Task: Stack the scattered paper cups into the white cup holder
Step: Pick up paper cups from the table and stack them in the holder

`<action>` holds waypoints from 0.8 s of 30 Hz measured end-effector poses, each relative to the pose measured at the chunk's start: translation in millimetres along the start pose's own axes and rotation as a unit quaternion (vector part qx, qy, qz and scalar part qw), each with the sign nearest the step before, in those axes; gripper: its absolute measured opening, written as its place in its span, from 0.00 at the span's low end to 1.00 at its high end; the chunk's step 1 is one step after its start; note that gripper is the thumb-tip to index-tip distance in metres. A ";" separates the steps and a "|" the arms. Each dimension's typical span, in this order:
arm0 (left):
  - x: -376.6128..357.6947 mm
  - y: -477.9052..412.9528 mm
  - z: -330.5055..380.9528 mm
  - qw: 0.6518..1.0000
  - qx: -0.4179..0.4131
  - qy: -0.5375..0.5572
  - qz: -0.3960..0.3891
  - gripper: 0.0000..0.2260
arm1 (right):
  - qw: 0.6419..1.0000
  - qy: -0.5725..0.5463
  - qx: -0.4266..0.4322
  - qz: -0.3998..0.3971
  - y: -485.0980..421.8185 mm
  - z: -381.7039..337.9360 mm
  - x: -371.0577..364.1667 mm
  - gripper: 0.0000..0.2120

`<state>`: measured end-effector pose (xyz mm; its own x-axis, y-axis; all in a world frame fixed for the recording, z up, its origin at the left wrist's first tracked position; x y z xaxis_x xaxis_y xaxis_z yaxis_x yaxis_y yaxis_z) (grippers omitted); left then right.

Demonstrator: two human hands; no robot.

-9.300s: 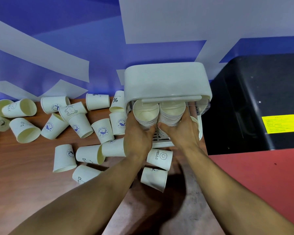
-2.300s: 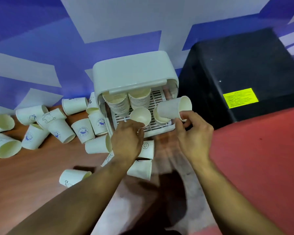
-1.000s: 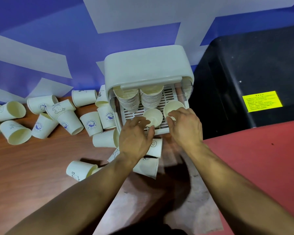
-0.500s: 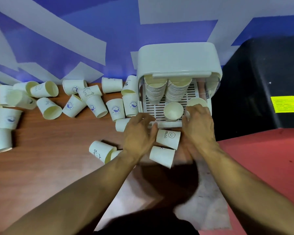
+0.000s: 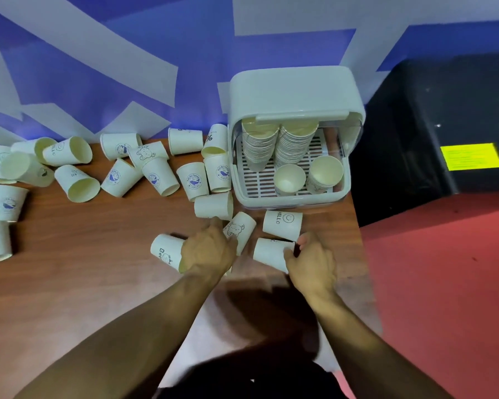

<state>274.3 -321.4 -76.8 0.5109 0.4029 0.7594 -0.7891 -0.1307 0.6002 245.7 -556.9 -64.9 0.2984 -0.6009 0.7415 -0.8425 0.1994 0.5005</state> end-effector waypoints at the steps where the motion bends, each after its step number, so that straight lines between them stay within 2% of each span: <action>1: -1.4 -0.3 0.4 1.000 0.010 -0.008 -0.002 0.15 | 1.000 -0.005 -0.015 -0.003 0.5 2.8 -0.9 0.13; 6: -2.3 -5.4 6.2 1.000 0.018 0.021 0.004 0.18 | 0.998 -0.027 -0.048 -0.018 -2.9 3.7 -7.7 0.10; 11: -3.7 -7.9 -10.1 0.972 0.074 0.225 0.008 0.15 | 0.997 -0.068 -0.034 -0.019 -8.5 3.1 -9.3 0.09; 13: 1.0 -5.8 -10.6 0.960 0.082 0.266 0.025 0.13 | 0.995 -0.098 -0.025 -0.025 -9.4 2.7 -7.2 0.09; 21: 32.6 25.6 20.0 0.959 0.022 0.270 0.078 0.20 | 0.991 -0.129 0.010 -0.026 -14.0 3.6 14.4 0.10; 24: 44.1 41.8 29.7 0.957 0.006 0.270 0.108 0.19 | 0.992 -0.125 0.016 -0.020 -14.3 3.8 22.4 0.10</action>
<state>273.9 -336.0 -10.7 0.0840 0.7739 0.6277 -0.8511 -0.2719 0.4491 262.7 -576.1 -57.1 0.2136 -0.7821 0.5854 -0.8473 0.1500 0.5095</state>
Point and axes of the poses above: each hand's wrist, its own y-axis away from the middle knuckle, its own x-axis out of the back of the hand, z = x × y, the point moved 8 cm from there along -y, towards the middle knuckle, and after that the axes turned 12 degrees about -z, right-handed, at the moved point
